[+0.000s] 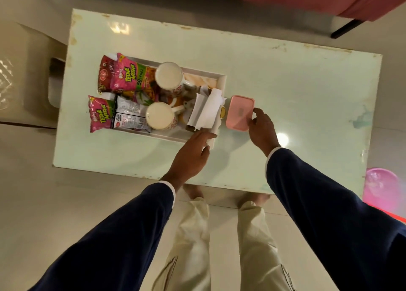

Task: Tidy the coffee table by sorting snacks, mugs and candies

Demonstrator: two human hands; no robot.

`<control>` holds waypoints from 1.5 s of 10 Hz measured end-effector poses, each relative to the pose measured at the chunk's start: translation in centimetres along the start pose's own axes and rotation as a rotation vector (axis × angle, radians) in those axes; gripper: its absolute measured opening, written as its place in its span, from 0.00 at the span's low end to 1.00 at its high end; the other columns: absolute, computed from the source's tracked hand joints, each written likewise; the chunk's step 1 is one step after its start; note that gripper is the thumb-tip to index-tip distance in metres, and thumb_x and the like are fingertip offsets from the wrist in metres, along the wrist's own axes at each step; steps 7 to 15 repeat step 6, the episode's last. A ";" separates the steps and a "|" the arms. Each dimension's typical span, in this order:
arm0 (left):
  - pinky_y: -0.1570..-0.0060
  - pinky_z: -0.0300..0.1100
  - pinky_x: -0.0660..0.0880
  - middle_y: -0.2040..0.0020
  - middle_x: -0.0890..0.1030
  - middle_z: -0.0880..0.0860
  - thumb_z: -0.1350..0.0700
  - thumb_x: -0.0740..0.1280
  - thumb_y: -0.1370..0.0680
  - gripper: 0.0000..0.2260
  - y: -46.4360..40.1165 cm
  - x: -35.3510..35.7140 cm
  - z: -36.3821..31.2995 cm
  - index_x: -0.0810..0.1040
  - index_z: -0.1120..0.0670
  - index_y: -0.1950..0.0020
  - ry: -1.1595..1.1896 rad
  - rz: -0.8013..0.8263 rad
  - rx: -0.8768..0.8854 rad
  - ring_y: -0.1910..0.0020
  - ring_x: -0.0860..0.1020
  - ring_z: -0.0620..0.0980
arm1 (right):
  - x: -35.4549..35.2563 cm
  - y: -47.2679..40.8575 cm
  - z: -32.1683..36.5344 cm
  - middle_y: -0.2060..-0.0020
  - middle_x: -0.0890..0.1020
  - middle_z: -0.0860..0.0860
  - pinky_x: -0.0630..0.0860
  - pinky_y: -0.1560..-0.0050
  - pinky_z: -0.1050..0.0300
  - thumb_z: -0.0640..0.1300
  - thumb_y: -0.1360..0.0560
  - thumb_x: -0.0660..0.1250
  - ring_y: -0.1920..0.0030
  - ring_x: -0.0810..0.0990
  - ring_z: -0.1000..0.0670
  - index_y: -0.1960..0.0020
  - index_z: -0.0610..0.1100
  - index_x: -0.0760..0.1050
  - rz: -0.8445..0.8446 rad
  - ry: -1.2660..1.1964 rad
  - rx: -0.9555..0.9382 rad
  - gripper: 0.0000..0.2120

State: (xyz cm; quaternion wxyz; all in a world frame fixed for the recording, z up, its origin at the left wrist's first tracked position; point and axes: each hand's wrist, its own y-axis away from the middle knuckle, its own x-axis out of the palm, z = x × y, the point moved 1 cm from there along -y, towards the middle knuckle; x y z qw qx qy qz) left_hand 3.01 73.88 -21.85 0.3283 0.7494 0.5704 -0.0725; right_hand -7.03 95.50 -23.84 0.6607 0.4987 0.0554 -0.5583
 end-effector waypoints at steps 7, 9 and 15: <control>0.30 0.61 0.68 0.22 0.66 0.59 0.52 0.64 0.20 0.29 9.5 -12.5 -4.7 0.60 0.56 0.20 -0.917 -0.207 0.229 0.23 0.65 0.61 | -4.0 13.8 8.2 0.20 0.57 0.40 0.64 0.27 0.39 0.54 0.20 0.64 0.24 0.62 0.36 0.18 0.44 0.51 -0.118 0.609 -0.523 0.37; 0.30 0.61 0.68 0.22 0.66 0.59 0.52 0.64 0.20 0.29 9.5 -12.5 -4.7 0.60 0.56 0.20 -0.917 -0.207 0.229 0.23 0.65 0.61 | -4.0 13.8 8.2 0.20 0.57 0.40 0.64 0.27 0.39 0.54 0.20 0.64 0.24 0.62 0.36 0.18 0.44 0.51 -0.118 0.609 -0.523 0.37; 0.30 0.61 0.68 0.22 0.66 0.59 0.52 0.64 0.20 0.29 9.5 -12.5 -4.7 0.60 0.56 0.20 -0.917 -0.207 0.229 0.23 0.65 0.61 | -4.0 13.8 8.2 0.20 0.57 0.40 0.64 0.27 0.39 0.54 0.20 0.64 0.24 0.62 0.36 0.18 0.44 0.51 -0.118 0.609 -0.523 0.37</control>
